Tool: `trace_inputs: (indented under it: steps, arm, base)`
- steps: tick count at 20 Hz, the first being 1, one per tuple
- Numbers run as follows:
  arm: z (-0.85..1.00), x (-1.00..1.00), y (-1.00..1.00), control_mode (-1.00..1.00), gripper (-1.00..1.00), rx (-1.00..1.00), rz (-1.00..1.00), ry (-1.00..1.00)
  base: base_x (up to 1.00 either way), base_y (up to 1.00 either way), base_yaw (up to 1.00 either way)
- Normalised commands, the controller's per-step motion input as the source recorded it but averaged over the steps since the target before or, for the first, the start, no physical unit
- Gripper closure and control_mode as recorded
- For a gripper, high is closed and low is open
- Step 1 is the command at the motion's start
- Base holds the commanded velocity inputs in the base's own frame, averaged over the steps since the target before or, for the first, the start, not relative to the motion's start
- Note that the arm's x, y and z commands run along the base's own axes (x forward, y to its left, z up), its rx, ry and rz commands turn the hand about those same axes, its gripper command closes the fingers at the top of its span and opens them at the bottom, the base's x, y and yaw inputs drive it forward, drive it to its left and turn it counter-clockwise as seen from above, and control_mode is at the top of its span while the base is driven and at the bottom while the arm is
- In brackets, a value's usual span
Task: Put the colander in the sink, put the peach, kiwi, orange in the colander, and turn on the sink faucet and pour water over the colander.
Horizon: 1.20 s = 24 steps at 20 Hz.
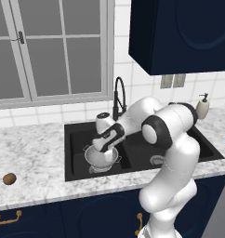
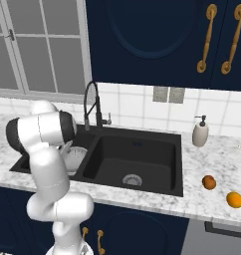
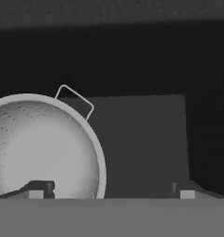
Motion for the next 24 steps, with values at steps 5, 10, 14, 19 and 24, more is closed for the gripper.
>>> trace_inputs:
  steps: [5, 10, 14, 19, 24]
  arm:
    - [0.78, -0.25, 0.49, -1.0, -1.0, -0.17, -0.02, 0.05]
    - [0.58, -0.76, 0.02, -1.0, -1.0, -0.09, 0.0, 0.08]
    - [0.34, -0.96, -0.41, -1.0, -1.0, -0.06, 0.02, 0.0]
    - [0.17, -0.89, -0.72, -1.0, -1.0, -0.05, 0.13, -0.01]
    - [0.22, -0.63, -0.76, -1.0, -1.0, -0.1, 0.26, -0.03]
  base:
    - [0.0, 0.0, 0.0]
    - [0.0, 0.0, 0.0]
    - [0.0, 0.0, 0.0]
    - [0.0, 0.0, 0.0]
    - [0.0, 0.0, 0.0]
